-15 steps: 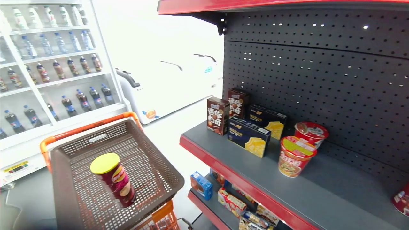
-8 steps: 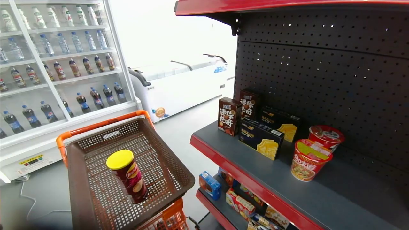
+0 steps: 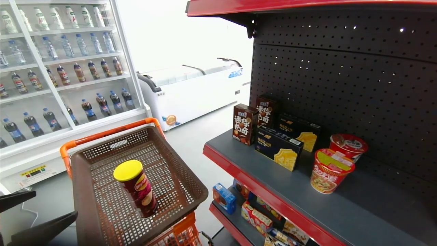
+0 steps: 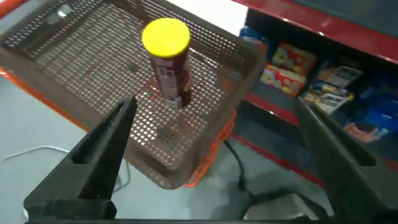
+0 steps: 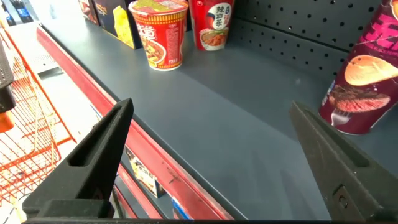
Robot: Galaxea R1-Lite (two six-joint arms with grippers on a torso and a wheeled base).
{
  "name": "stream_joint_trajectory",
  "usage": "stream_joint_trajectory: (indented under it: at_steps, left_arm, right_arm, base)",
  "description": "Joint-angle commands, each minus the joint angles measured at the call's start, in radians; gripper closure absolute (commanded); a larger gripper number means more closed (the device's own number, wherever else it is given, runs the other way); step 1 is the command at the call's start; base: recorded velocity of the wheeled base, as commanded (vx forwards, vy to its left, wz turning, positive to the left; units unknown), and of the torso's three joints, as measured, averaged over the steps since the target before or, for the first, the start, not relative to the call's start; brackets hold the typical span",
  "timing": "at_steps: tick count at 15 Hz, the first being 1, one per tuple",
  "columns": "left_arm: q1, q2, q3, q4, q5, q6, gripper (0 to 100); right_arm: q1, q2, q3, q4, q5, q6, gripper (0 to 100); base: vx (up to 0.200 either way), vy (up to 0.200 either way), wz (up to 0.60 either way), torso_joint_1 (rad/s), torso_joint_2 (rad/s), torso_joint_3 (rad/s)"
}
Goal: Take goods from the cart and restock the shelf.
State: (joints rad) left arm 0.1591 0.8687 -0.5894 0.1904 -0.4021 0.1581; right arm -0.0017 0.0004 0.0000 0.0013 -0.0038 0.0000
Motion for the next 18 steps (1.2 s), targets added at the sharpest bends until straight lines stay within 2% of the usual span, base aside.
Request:
stream_joint_trajectory:
  at_steps: [1, 2, 3, 6, 8, 12, 13, 14, 18]
  left_arm:
    - [0.309, 0.282, 0.088, -0.069, -0.210, 0.287, 0]
    - [0.338, 0.337, 0.126, -0.121, -0.218, 0.356, 0]
    - [0.347, 0.374, 0.164, -0.190, -0.218, 0.363, 0]
    - [0.333, 0.498, 0.260, -0.365, -0.218, 0.365, 0]
    - [0.306, 0.576, 0.258, -0.419, -0.216, 0.365, 0]
    - [0.246, 0.696, 0.229, -0.526, -0.210, 0.342, 0]
    - [0.204, 0.740, 0.200, -0.542, -0.204, 0.319, 0]
    - [0.186, 0.768, 0.177, -0.545, -0.202, 0.308, 0]
    - [0.128, 0.934, 0.066, -0.608, -0.201, 0.305, 0]
  right_arm:
    - [0.000, 0.000, 0.000, 0.000, -0.001, 0.000, 0]
    - [0.000, 0.000, 0.000, 0.000, 0.001, 0.000, 0]
    - [0.000, 0.000, 0.000, -0.001, -0.001, 0.000, 0]
    - [0.000, 0.000, 0.000, 0.000, 0.001, 0.000, 0]
    - [0.000, 0.000, 0.000, 0.000, -0.001, 0.000, 0]
    - [0.000, 0.000, 0.000, -0.001, -0.001, 0.000, 0]
    - [0.000, 0.000, 0.000, -0.001, -0.001, 0.000, 0]
    - [0.000, 0.000, 0.000, -0.001, -0.001, 0.000, 0]
    - [0.000, 0.000, 0.000, -0.001, -0.001, 0.000, 0]
  base:
    - [0.000, 0.000, 0.00, 0.000, 0.00, 0.000]
    - [0.000, 0.000, 0.00, 0.000, 0.00, 0.000]
    - [0.000, 0.000, 0.00, 0.000, 0.00, 0.000]
    - [0.000, 0.000, 0.00, 0.000, 0.00, 0.000]
    - [0.000, 0.000, 0.00, 0.000, 0.00, 0.000]
    - [0.000, 0.000, 0.00, 0.000, 0.00, 0.000]
    - [0.000, 0.000, 0.00, 0.000, 0.00, 0.000]
    - [0.000, 0.000, 0.00, 0.000, 0.00, 0.000]
    - [0.000, 0.000, 0.00, 0.000, 0.00, 0.000]
